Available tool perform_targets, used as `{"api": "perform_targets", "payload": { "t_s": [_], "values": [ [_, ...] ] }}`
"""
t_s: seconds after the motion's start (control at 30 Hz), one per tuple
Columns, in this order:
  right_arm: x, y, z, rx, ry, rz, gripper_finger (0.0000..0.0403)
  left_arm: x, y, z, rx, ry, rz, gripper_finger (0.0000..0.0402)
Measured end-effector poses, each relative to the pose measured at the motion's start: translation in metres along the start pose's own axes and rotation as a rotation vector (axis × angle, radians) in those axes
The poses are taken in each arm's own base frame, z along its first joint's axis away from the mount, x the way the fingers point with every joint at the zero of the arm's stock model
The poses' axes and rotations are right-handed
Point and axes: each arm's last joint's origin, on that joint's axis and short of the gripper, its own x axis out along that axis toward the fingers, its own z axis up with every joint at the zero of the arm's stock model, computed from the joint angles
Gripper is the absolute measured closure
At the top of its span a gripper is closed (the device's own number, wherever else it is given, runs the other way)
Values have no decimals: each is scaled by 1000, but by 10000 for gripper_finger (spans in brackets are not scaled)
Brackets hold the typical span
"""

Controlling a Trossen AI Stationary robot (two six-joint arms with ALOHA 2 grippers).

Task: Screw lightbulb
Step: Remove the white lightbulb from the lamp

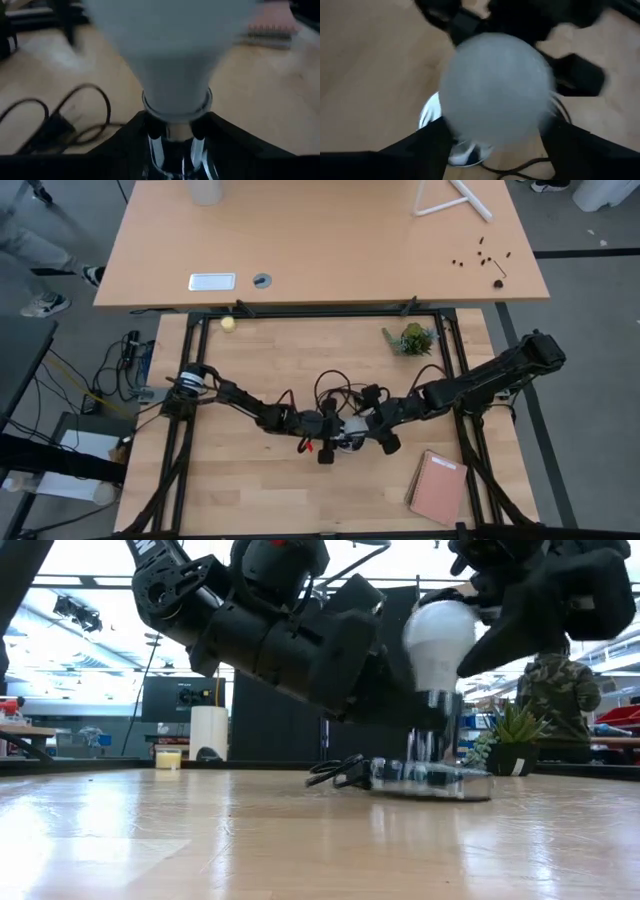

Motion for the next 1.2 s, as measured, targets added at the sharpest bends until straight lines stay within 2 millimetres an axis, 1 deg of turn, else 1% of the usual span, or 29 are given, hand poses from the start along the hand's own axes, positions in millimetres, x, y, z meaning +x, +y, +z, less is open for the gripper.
{"api": "perform_targets", "payload": {
  "t_s": [0.17,0.3,0.4,0.5,0.6,0.67,0.8,0.87,0.93,1.1,1.2],
  "values": [
    [-1,-1,0,36,11,-31,76,0,-2,-1,2,7,-16,218],
    [-2,-1,-9,105,102,-67,52,0,-2,-1,2,8,-16,218],
    [-4,1,-9,202,102,-51,44,0,-2,-1,1,8,-8,218],
    [-5,10,-7,270,94,-19,43,0,-2,-1,0,8,0,218],
    [-1,22,-14,347,31,-23,47,0,-1,-1,-1,8,14,218],
    [2,31,-27,392,-13,-39,50,0,-1,-1,-2,8,14,218],
    [6,43,-45,489,-173,-85,53,0,-1,-1,-2,7,16,218],
    [6,46,-47,523,-257,-107,53,0,-1,-1,-2,7,17,218],
    [6,47,-45,544,-321,-139,53,0,-1,-1,-5,6,20,218],
    [16,51,-46,530,-292,-164,53,0,0,-1,-20,2,49,218],
    [24,53,-45,534,-317,-180,54,0,1,-1,-36,2,74,218]
  ]
}}
